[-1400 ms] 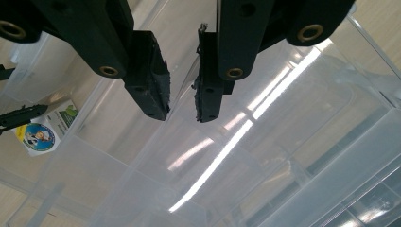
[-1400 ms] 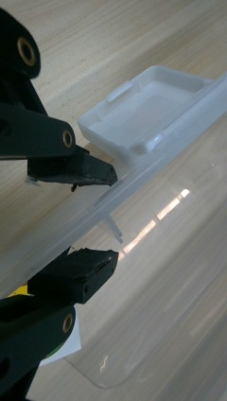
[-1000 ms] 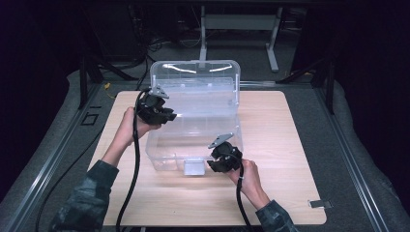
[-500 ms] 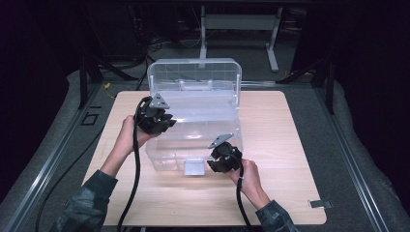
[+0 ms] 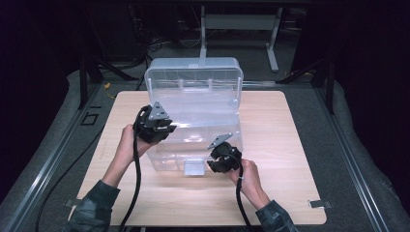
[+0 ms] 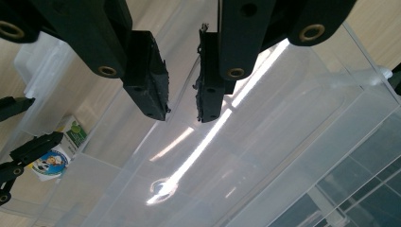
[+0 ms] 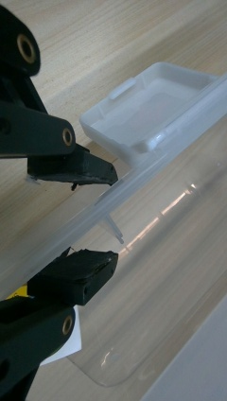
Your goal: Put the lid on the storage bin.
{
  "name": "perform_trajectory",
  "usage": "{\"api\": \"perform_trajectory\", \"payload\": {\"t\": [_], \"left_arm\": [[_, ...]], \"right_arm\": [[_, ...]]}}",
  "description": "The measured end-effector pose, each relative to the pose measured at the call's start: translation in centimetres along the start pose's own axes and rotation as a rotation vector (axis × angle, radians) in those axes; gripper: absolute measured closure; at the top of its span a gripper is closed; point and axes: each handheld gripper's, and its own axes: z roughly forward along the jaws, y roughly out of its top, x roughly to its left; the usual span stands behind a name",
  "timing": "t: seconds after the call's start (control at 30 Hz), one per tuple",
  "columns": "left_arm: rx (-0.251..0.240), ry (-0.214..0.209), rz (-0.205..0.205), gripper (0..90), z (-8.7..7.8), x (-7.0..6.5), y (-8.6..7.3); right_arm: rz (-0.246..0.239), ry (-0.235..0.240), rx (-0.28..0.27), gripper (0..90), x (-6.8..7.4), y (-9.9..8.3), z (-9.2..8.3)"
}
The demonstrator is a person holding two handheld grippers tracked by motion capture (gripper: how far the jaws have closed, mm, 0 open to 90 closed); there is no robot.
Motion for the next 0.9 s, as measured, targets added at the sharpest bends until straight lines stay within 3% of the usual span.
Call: {"api": "perform_trajectory", "payload": {"t": [0.47,0.63,0.9], "left_arm": [[-0.054,0.065,0.009,70.8,-0.2,-1.5,-1.2],[-0.041,0.097,0.025,70.9,-0.3,-2.0,-1.2],[-0.058,0.088,0.01,71.0,-0.4,-2.2,-1.6]], "right_arm": [[-0.007,-0.007,0.007,55.3,0.1,0.0,0.0],[-0.007,-0.006,0.012,55.2,0.1,0.1,0.0],[-0.008,-0.004,0.014,55.2,0.1,0.1,0.0]]}}
